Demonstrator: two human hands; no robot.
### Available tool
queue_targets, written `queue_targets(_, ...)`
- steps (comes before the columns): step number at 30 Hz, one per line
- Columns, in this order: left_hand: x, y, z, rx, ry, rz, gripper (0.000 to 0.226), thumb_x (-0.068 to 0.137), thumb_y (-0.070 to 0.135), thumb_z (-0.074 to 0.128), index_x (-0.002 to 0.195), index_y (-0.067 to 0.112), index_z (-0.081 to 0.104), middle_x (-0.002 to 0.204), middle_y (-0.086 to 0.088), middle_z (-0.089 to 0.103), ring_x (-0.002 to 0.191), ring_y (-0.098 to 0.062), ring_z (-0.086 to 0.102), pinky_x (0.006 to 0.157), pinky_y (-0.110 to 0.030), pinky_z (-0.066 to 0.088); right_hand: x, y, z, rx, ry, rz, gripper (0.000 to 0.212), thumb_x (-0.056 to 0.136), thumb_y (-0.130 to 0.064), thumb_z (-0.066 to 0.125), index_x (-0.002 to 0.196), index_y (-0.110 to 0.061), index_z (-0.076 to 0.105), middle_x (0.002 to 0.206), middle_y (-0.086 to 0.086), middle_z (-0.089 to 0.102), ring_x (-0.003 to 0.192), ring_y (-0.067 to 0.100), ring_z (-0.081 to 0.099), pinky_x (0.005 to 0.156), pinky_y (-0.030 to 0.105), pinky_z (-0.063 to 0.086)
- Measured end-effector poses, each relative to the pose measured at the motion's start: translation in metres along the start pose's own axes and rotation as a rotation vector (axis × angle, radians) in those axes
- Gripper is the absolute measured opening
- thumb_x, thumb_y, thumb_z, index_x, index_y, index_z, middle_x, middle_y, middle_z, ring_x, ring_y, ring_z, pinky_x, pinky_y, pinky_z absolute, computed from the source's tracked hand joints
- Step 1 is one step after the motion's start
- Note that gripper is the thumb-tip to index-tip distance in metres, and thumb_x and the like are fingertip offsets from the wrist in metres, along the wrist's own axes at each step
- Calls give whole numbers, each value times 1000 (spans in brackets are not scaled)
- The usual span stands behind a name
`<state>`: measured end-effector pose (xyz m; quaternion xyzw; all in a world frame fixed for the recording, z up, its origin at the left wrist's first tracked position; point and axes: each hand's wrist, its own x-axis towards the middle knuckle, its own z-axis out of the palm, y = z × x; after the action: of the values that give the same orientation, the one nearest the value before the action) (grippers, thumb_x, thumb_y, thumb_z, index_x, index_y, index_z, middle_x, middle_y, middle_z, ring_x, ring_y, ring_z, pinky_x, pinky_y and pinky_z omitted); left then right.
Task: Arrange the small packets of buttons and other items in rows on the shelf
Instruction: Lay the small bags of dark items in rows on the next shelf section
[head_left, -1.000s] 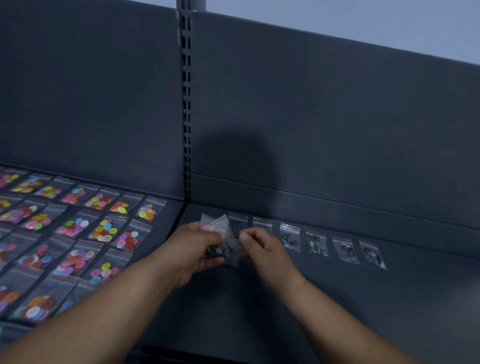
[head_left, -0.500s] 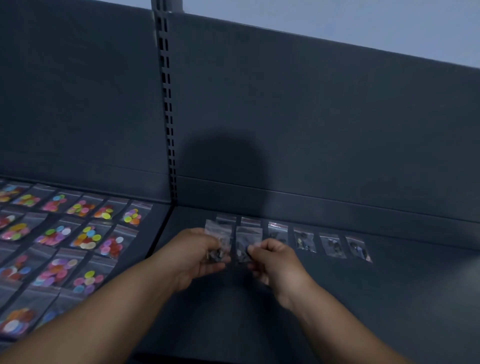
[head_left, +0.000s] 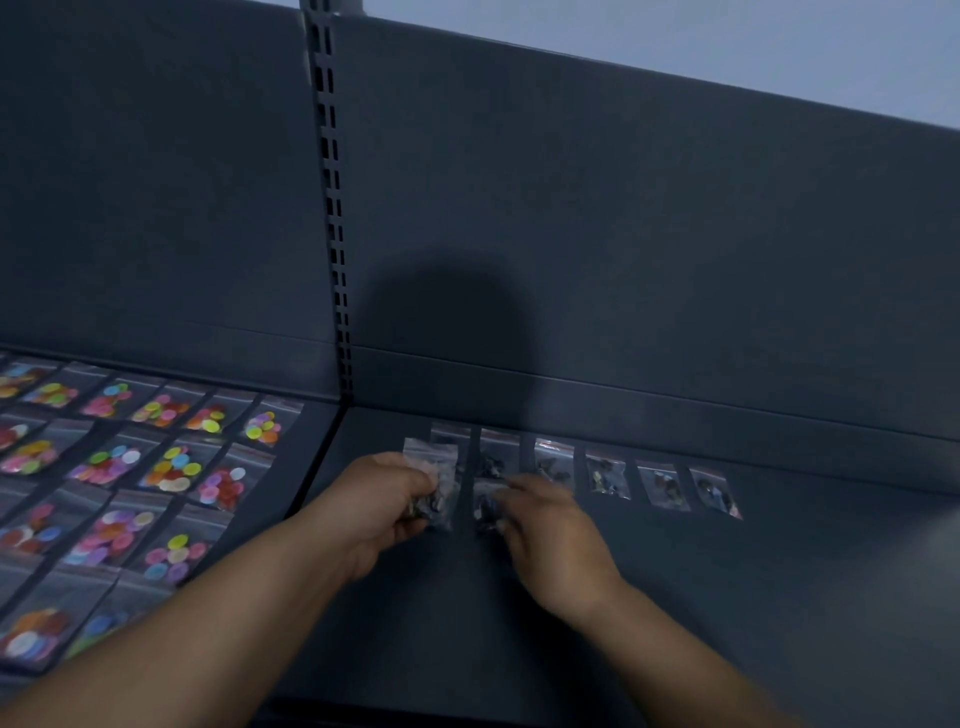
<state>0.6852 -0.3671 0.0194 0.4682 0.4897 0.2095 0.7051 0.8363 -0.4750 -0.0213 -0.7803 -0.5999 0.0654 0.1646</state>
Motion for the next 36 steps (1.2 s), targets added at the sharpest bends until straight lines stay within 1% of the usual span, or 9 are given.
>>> queue_targets(6, -4, 3, 3, -13, 9, 11, 17, 88, -5, 52, 98, 4, 62, 97, -13, 65, 84, -20, 60, 59, -27, 50, -11, 2, 11, -34, -73, -112, 47, 96, -29, 42, 142, -23, 38, 149, -5, 35, 135, 17, 32, 111, 23, 23)
queue_targets(12, -7, -1, 4, 38, -4, 22, 16, 89, -4, 54, 91, 8, 64, 100, -14, 66, 86, -21, 62, 57, -26, 50, -15, 3, 13, -46, -16, -144, 46, 95, -30, 43, 140, -21, 42, 145, -3, 41, 131, 20, 38, 109, 25, 25)
queue_targets(16, -10, -1, 8, 104, -30, 58, 13, 87, -1, 59, 86, 11, 64, 84, -9, 67, 72, -17, 62, 59, -26, 50, -17, 4, 14, 17, 30, -155, 42, 92, -30, 43, 132, -20, 52, 135, -2, 51, 124, 20, 46, 106, 25, 30)
queue_targets(18, -11, -2, 12, 130, -30, 90, 13, 84, -1, 63, 83, 12, 64, 73, -5, 65, 61, -14, 59, 57, -25, 48, -14, -1, 7, 185, 131, -76, 31, 94, -26, 44, 118, -16, 61, 116, -4, 60, 109, 12, 53, 96, 20, 37)
queue_targets(20, -13, -4, 17, 133, -43, 124, 12, 83, -1, 65, 82, 11, 64, 68, -3, 64, 57, -13, 55, 56, -26, 47, -11, -12, -7, 602, 154, 144, 16, 95, -19, 51, 100, -16, 66, 93, -6, 63, 86, 2, 56, 80, 16, 42)
queue_targets(22, -14, -6, 25, 111, -61, 147, 12, 82, -2, 66, 82, 10, 65, 70, -5, 64, 65, -18, 57, 63, -31, 48, -8, -22, -19, 1104, 69, 332, 10, 92, -14, 57, 86, -14, 64, 78, 2, 62, 73, 9, 57, 69, 21, 47)
queue_targets(24, -16, -8, 34, 97, -88, 164, 11, 81, -3, 66, 83, 8, 64, 73, -9, 64, 70, -23, 57, 67, -34, 47, -10, -24, -26, 1267, 21, 423, 5, 88, -8, 61, 84, -10, 62, 75, 7, 62, 69, 17, 57, 63, 25, 48)
queue_targets(30, -16, -17, 56, 332, -84, 266, 15, 83, 4, 66, 93, 14, 60, 88, -6, 65, 76, -16, 60, 68, -26, 50, -19, 5, -35, 1212, 87, 610, 15, 86, 1, 61, 80, -12, 56, 67, 4, 57, 47, 8, 48, 43, 18, 37)
queue_targets(36, -13, -33, 57, 1039, -66, 568, 29, 91, 21, 56, 120, 22, 57, 118, 5, 56, 111, -12, 53, 97, -25, 42, -19, 42, -28, 845, 136, 674, 9, 83, -11, 68, 82, -15, 60, 75, 5, 62, 63, 17, 55, 63, 29, 48)
